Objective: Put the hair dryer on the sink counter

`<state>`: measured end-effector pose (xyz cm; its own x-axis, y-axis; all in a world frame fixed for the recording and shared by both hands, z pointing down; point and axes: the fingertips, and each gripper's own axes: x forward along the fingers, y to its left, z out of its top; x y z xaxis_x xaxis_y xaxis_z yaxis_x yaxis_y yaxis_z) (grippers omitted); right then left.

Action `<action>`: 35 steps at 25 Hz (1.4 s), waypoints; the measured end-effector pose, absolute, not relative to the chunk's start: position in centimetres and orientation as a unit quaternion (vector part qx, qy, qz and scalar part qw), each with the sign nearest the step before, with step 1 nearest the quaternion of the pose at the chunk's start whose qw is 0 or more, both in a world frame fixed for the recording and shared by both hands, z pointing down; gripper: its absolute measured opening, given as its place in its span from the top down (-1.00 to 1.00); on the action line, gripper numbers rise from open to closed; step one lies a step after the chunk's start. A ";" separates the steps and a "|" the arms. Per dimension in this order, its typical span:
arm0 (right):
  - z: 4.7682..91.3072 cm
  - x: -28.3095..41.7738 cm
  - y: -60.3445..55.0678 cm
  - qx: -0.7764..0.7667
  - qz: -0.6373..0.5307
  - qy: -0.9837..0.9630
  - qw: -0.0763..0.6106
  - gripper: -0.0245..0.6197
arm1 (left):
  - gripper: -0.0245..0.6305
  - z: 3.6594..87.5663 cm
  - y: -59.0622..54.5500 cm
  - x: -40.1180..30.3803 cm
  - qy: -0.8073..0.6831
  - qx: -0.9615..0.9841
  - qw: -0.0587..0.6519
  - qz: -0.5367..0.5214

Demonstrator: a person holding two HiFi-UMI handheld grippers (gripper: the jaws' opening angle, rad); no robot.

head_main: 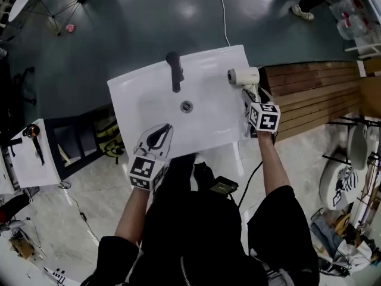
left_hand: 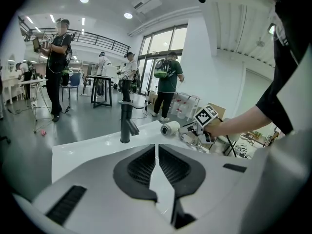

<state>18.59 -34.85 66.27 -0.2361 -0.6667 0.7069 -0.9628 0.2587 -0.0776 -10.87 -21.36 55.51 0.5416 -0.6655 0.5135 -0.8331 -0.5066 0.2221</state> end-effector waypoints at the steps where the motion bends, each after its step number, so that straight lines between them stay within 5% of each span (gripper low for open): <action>1: 65.9 18.6 -34.8 0.552 0.260 -0.742 0.276 0.13 | 0.83 55.5 -21.2 -10.9 -0.442 0.848 0.227 0.183; 12: 64.2 18.9 -33.0 0.551 0.252 -0.748 0.271 0.88 | 0.83 54.5 -20.3 -10.7 -0.458 0.840 0.227 0.183; 35: 54.0 13.4 -28.2 0.484 0.167 -0.840 0.179 0.90 | 0.83 51.4 -18.8 -10.1 -0.485 0.839 0.193 0.156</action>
<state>13.41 -28.23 53.96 -0.4671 -0.7538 0.4622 -0.8731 0.4759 -0.1063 -10.11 -18.78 51.42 0.4808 -0.7527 0.4497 -0.8736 -0.4551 0.1723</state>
